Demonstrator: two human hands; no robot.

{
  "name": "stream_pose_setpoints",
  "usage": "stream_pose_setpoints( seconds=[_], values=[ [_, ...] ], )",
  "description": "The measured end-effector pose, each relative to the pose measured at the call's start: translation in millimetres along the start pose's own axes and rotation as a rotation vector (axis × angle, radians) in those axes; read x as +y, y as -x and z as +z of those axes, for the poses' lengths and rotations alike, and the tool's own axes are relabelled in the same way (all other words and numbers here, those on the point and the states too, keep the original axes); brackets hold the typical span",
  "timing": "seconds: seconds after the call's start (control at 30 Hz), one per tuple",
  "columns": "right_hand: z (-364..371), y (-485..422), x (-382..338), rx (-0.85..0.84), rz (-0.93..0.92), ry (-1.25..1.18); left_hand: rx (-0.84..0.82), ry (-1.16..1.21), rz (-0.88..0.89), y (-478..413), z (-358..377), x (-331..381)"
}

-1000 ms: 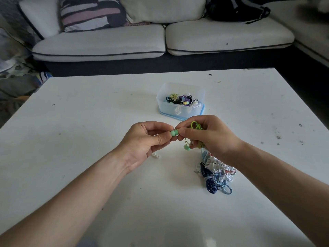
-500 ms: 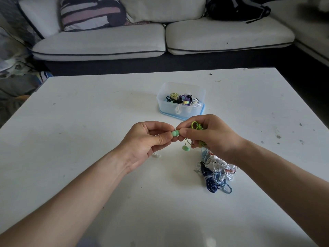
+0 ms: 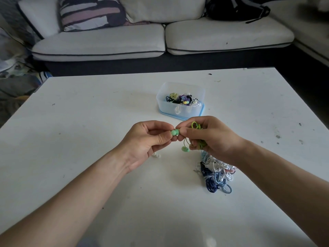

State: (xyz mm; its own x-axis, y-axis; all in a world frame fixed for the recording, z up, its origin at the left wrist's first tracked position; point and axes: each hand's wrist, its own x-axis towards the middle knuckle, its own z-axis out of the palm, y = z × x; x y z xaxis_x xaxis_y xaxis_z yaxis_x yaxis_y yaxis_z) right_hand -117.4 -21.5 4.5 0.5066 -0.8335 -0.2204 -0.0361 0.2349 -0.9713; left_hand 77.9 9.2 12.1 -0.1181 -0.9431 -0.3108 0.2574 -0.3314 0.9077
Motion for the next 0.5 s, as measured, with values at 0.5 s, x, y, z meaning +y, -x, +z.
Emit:
stream_pose_setpoints(
  seconds=[0.5],
  values=[
    [2.1,-0.2,0.7,0.033,-0.068,0.121,-0.023,-0.049,0.025,-3.9,-4.9,-5.2]
  ],
)
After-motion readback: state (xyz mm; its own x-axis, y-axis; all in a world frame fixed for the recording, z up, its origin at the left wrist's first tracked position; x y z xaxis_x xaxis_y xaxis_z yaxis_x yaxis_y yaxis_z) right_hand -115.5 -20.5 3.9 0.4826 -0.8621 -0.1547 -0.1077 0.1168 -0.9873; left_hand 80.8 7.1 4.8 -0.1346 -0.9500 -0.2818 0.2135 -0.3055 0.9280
